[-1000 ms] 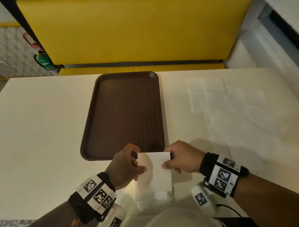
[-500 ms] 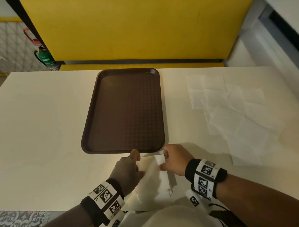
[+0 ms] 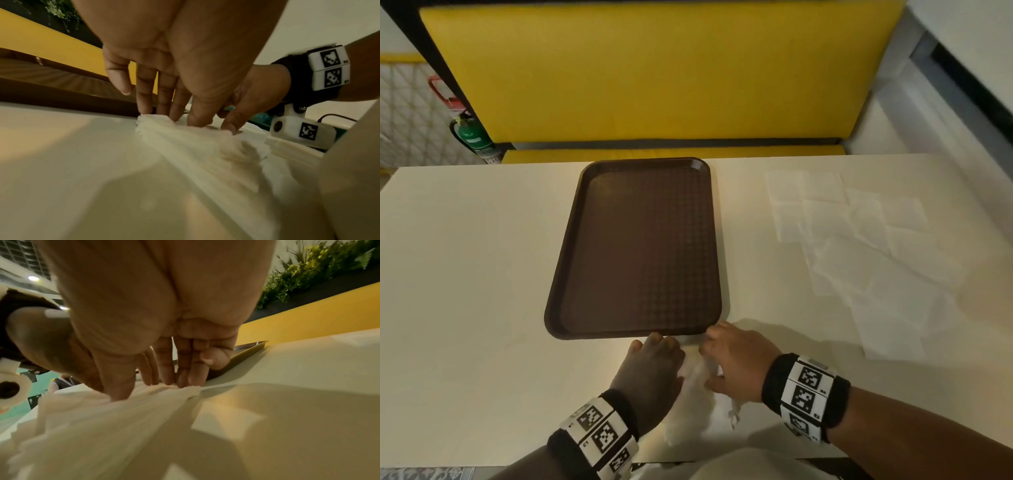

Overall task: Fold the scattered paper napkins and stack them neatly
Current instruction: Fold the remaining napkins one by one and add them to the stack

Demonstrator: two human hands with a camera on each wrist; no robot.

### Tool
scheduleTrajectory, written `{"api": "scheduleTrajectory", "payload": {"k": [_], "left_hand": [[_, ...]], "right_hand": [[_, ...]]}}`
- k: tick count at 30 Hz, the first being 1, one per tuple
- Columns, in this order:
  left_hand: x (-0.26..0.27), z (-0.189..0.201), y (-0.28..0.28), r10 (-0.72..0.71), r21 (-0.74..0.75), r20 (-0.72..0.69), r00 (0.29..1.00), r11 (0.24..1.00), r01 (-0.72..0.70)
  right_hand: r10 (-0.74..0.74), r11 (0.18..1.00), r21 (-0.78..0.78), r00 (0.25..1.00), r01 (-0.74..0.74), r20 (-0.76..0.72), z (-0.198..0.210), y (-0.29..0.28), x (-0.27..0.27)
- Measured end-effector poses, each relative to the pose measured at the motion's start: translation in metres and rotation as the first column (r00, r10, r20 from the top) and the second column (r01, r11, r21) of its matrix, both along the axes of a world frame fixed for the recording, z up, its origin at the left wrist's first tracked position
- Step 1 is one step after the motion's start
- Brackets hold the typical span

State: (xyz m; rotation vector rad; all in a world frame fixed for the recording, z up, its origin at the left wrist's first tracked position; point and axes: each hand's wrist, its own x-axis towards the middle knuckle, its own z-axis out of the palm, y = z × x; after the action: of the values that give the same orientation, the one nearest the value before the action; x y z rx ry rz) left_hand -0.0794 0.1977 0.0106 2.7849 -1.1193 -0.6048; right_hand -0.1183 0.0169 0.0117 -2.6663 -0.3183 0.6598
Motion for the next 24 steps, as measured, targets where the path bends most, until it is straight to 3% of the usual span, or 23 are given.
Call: {"api": "scheduleTrajectory", "payload": {"k": [2, 4, 7, 10, 13, 18, 24], "left_hand": [[0.002, 0.004, -0.001, 0.023, -0.072, -0.027, 0.999, 0.997, -0.025], [0.011, 0.012, -0.006, 0.042, -0.173, -0.042, 0.998, 0.984, -0.049], [0.037, 0.022, -0.028, 0.077, -0.3, -0.131, 0.988, 0.947, -0.114], [0.063, 0.026, -0.063, 0.107, -0.352, -0.165, 0.98, 0.922, -0.16], [0.081, 0.025, -0.097, 0.101, -0.38, -0.168, 0.981, 0.911, -0.159], [0.09, 0.013, -0.131, 0.094, -0.363, -0.254, 0.963, 0.913, -0.185], [0.095, 0.003, -0.143, 0.121, -0.322, -0.281, 0.952, 0.923, -0.213]], "right_hand": [[-0.087, 0.994, 0.059, 0.996, 0.089, -0.026, 0.007, -0.005, 0.001], [-0.269, 0.958, 0.106, 0.963, 0.268, 0.002, 0.016, -0.021, 0.01], [-0.492, 0.859, -0.102, 0.865, 0.501, 0.101, 0.023, -0.072, 0.033], [-0.645, 0.68, -0.339, 0.75, 0.65, 0.146, 0.023, -0.131, 0.049], [-0.737, 0.544, -0.473, 0.664, 0.692, 0.124, 0.009, -0.176, 0.054], [-0.858, 0.395, -0.486, 0.503, 0.779, 0.108, -0.004, -0.243, 0.053], [-0.851, 0.41, -0.543, 0.521, 0.733, 0.061, -0.013, -0.27, 0.054]]}}
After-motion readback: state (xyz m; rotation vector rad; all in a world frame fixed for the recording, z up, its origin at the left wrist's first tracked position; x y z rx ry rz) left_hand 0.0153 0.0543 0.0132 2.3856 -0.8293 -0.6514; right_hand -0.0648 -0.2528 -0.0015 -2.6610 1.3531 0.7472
